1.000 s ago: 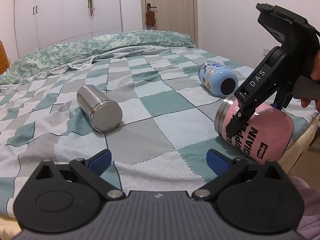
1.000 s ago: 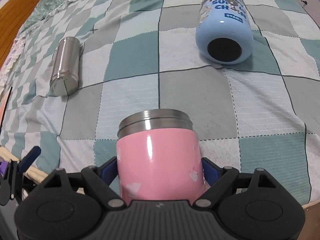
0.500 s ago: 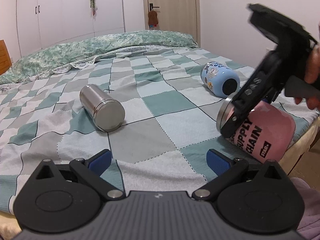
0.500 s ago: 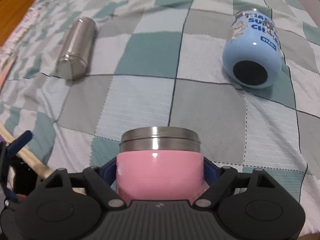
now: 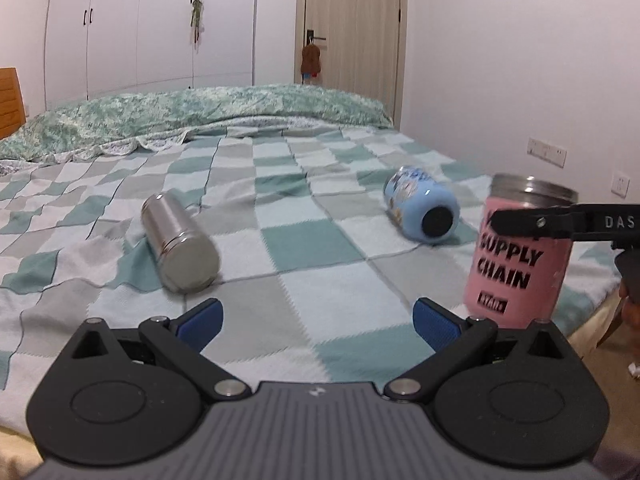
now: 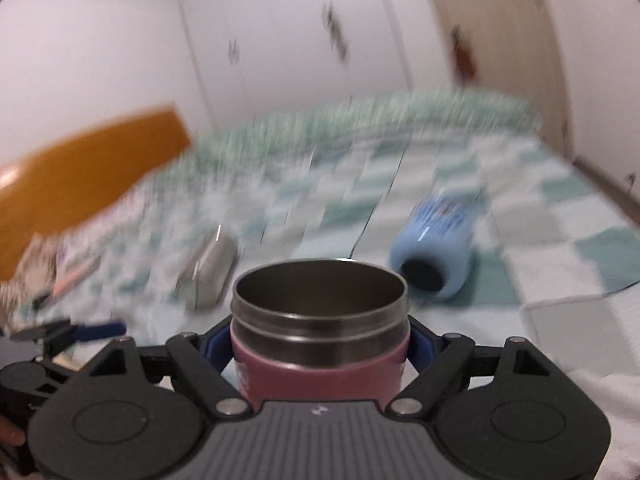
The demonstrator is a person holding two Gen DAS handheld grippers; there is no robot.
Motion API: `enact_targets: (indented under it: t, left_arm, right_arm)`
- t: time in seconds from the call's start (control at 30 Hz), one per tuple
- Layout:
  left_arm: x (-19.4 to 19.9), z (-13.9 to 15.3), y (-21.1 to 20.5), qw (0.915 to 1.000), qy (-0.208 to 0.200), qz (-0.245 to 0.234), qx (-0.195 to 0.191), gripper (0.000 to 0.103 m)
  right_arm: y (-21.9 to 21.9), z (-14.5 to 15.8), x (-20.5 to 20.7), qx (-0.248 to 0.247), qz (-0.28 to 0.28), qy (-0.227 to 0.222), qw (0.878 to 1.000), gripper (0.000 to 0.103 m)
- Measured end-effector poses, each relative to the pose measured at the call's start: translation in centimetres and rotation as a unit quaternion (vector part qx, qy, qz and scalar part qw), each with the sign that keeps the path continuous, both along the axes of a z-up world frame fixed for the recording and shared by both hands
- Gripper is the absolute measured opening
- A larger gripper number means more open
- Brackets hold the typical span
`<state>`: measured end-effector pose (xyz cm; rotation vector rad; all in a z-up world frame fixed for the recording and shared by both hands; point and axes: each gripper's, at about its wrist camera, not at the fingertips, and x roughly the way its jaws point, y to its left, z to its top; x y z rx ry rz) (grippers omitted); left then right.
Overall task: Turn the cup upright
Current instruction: 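Lower the upright pink cup onto the blanket and open the right gripper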
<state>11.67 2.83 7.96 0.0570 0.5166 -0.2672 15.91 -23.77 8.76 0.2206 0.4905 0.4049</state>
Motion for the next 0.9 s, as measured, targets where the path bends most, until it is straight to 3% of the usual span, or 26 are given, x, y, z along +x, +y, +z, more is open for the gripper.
enact_targets:
  t: [0.13,0.27,0.4,0.5,0.53,0.9]
  left_arm:
    - [0.6,0.5,-2.6,0.9999,-0.011,-0.002,0.004,0.103]
    - [1.3,0.4,-4.6,0.9998,-0.020,0.010,-0.001,0.103]
    - [1.8,-0.3,-5.8,0.9995,-0.016,0.024,-0.010,0.103]
    - [2.0,-1.1,-6.2,0.9993,-0.005,0.037,-0.003,0.103]
    - [2.1,-1.3,-6.3,0.9991,-0.002,0.042,-0.002,0.103]
    - [1.4,-1.5,-8.3,0.9995,-0.022,0.019,0.012,0.103]
  right_arm:
    - [-2.9,0.6,-0.3,-0.048,-0.034,-0.085,0.995,0.083]
    - [-5.9,0.3,1.0,-0.089,-0.052,-0.132,0.986,0.083]
    - [-8.3,-2.0,2.4,-0.094,-0.068,-0.139,0.984,0.083]
    - [-9.6,-5.1,3.1,-0.092,-0.072,-0.112,0.987,0.083]
    - [-9.8,-5.6,2.5,-0.086,-0.073,-0.139,0.984,0.083]
    - [-9.8,-6.0,1.6,-0.080,-0.076,-0.161,0.981,0.084]
